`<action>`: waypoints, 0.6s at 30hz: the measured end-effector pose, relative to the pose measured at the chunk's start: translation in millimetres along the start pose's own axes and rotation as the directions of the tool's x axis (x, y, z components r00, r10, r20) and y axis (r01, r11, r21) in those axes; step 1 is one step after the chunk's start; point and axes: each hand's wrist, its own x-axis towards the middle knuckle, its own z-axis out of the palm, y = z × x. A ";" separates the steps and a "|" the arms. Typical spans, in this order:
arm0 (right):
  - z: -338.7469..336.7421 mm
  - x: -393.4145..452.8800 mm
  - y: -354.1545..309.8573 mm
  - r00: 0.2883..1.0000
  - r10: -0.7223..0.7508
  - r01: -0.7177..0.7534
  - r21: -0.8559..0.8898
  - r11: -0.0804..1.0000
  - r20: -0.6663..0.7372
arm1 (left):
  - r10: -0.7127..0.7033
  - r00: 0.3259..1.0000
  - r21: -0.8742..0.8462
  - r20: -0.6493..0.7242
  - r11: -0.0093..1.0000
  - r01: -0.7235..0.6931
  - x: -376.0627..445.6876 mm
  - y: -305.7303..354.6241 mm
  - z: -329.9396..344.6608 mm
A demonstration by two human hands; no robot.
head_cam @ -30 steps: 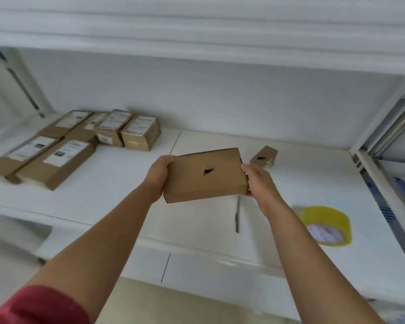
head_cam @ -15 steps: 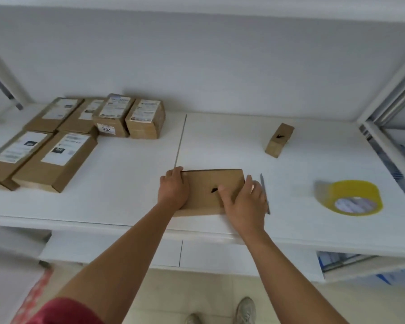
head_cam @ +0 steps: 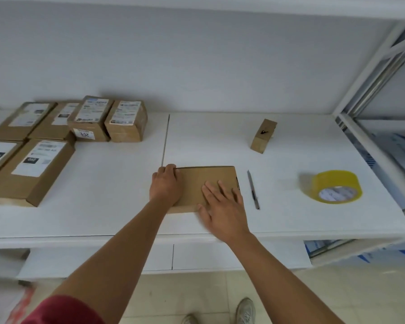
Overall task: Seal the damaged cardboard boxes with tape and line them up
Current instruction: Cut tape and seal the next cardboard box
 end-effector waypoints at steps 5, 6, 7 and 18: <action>-3.8 -1.2 4.0 0.999 -0.035 0.032 0.098 0.995 0.027 | -0.012 1.000 0.143 0.015 0.990 0.009 1.3 7.0 -5.7; -8.6 -2.0 8.6 0.999 -0.050 0.048 0.163 0.985 0.006 | -0.017 1.000 0.207 0.017 0.978 0.013 3.0 10.9 -8.6; -15.1 -2.5 16.1 0.998 -0.055 0.062 0.230 0.971 -0.038 | -0.021 1.000 0.258 0.011 0.966 0.018 5.1 16.5 -11.2; -99.6 -18.9 210.8 0.784 0.473 -0.344 0.354 0.870 -0.401 | 0.518 0.804 -0.222 0.292 0.854 -0.470 -26.3 190.4 67.7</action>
